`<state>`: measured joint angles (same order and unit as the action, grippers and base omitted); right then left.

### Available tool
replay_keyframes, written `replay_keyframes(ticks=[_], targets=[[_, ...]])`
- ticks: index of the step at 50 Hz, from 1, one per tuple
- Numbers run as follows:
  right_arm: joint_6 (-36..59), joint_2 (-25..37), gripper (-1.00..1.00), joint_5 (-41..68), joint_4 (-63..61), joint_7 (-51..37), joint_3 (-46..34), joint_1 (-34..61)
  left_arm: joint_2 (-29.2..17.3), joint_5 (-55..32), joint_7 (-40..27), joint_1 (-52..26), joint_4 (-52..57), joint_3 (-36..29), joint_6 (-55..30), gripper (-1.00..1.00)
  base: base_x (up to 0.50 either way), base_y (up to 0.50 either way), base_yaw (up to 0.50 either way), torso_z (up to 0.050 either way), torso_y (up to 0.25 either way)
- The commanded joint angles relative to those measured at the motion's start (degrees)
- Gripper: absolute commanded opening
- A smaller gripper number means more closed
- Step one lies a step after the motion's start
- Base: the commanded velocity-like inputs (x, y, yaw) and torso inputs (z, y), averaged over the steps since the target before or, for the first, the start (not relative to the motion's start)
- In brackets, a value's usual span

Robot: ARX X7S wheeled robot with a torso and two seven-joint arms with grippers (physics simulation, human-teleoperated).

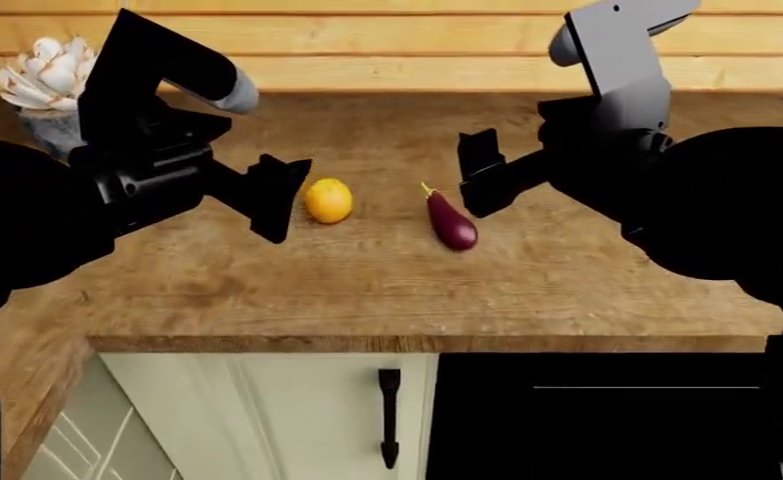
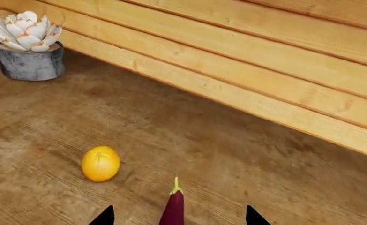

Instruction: Pick the eggplant, orange from the counter and place them in the cabinet. Then close the cabinet.

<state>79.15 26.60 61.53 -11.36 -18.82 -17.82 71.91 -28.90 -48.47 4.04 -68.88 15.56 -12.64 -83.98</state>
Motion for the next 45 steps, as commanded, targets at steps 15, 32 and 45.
replay_keyframes(ticks=[15,32,45], targets=[[-1.3,1.0,1.00,0.8,-1.4,-0.1,-1.2,0.4,-0.4,-2.6,-1.7,-0.2,1.2,0.2,-0.3,1.00,0.33,0.00,0.00,0.000,0.000],[-0.9,1.0,1.00,1.9,-2.1,-1.3,-1.4,0.6,-1.3,-4.2,-2.6,0.3,1.9,0.0,-0.1,1.00,0.32,0.00,0.00,0.000,0.001],[-0.7,1.2,1.00,2.8,-2.5,-2.0,-1.6,1.0,-1.7,-5.8,-3.4,0.6,2.5,0.2,-0.1,1.00,0.28,0.00,0.00,0.000,0.001]])
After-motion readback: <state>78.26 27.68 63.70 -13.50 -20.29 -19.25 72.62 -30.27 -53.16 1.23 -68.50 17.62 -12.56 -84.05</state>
